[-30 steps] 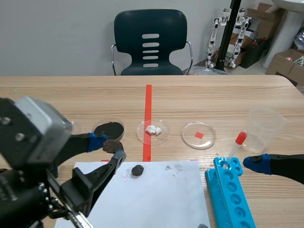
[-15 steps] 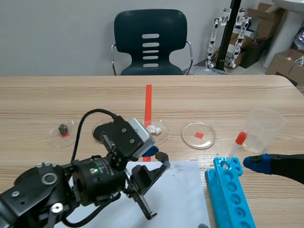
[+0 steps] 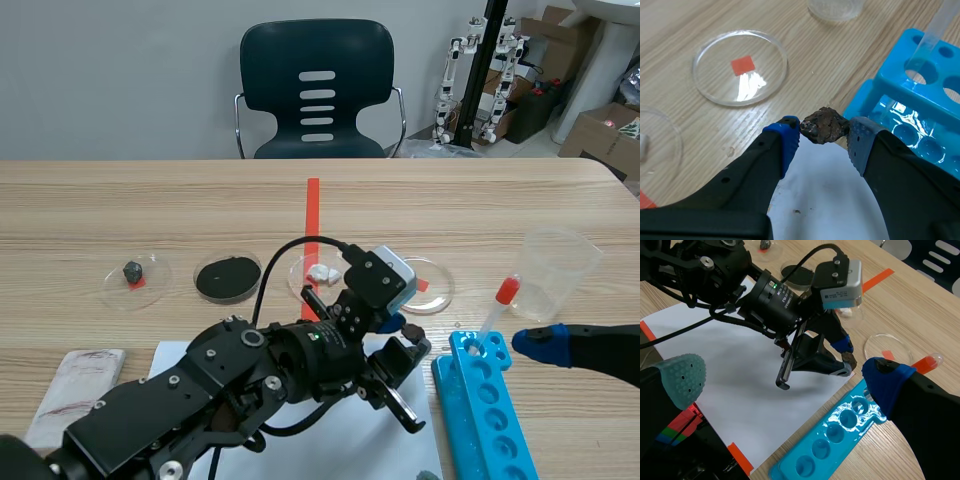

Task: Put the right mineral back

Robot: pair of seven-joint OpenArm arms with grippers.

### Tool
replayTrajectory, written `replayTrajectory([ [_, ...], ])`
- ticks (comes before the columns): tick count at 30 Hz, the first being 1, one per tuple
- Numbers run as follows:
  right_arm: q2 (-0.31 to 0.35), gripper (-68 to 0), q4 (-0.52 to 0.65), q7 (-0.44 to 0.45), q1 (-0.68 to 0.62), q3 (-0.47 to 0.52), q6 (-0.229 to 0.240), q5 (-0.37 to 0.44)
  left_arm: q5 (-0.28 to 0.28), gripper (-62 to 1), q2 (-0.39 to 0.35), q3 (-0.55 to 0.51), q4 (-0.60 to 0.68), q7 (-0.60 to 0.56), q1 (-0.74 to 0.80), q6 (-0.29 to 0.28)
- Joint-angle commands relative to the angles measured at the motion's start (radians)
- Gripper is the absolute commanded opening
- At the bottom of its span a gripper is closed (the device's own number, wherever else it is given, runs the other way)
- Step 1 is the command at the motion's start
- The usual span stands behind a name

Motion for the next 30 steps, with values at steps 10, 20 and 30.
replayTrajectory([
  [10,0.005,0.4,0.008,0.018,0.003,0.007,0.000,0.010,0.006,-50.7,0.024,-0.003,-0.071,-0.024,-0.053,0.032],
  [20,0.005,0.4,0.008,0.018,0.003,0.007,0.000,0.010,0.009,-50.5,0.010,-0.003,-0.072,0.038,-0.049,0.032],
  [30,0.005,0.4,0.008,0.018,0.003,0.007,0.000,0.010,0.009,-35.9,-0.001,-0.003,-0.072,0.062,-0.050,0.032],
])
